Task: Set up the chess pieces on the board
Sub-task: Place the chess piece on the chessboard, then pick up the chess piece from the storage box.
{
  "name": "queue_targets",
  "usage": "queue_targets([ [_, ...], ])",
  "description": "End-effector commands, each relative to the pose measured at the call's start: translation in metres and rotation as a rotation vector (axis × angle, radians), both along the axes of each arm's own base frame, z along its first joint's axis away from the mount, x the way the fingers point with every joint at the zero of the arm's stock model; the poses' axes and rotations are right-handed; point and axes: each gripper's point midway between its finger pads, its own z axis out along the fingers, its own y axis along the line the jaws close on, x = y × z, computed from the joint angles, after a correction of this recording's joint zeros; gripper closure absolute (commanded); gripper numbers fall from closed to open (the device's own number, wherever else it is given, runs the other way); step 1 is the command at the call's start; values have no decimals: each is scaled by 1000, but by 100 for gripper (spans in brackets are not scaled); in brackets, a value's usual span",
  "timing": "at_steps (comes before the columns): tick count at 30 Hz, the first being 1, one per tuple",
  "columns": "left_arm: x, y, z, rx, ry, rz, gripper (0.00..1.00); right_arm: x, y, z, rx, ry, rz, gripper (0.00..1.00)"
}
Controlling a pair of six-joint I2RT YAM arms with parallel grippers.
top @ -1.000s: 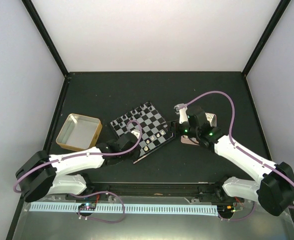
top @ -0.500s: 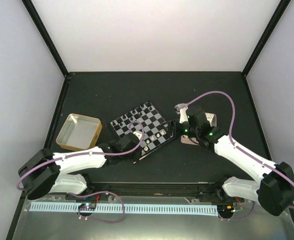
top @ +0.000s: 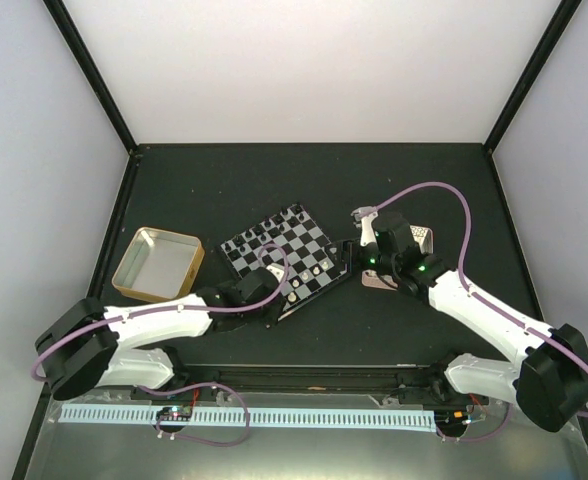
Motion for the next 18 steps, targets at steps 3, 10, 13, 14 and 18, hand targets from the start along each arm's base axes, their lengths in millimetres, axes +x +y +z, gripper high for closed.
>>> queue_targets([
  [3, 7, -4, 41, -59, -75, 13, 58, 16, -35, 2, -59, 1, -222, 26],
  [10, 22, 12, 94, -160, -212, 122, 46, 33, -130, -55, -212, 192, -578, 29],
  [13, 30, 21, 117, -221, -278, 184, 44, 40, -154, -78, -272, 258, -626, 35],
  [14, 32, 23, 123, -242, -295, 195, 43, 45, -160, -81, -288, 268, -639, 38],
  [18, 36, 28, 146, -322, -342, 216, 40, 63, -168, -93, -337, 306, -675, 48],
])
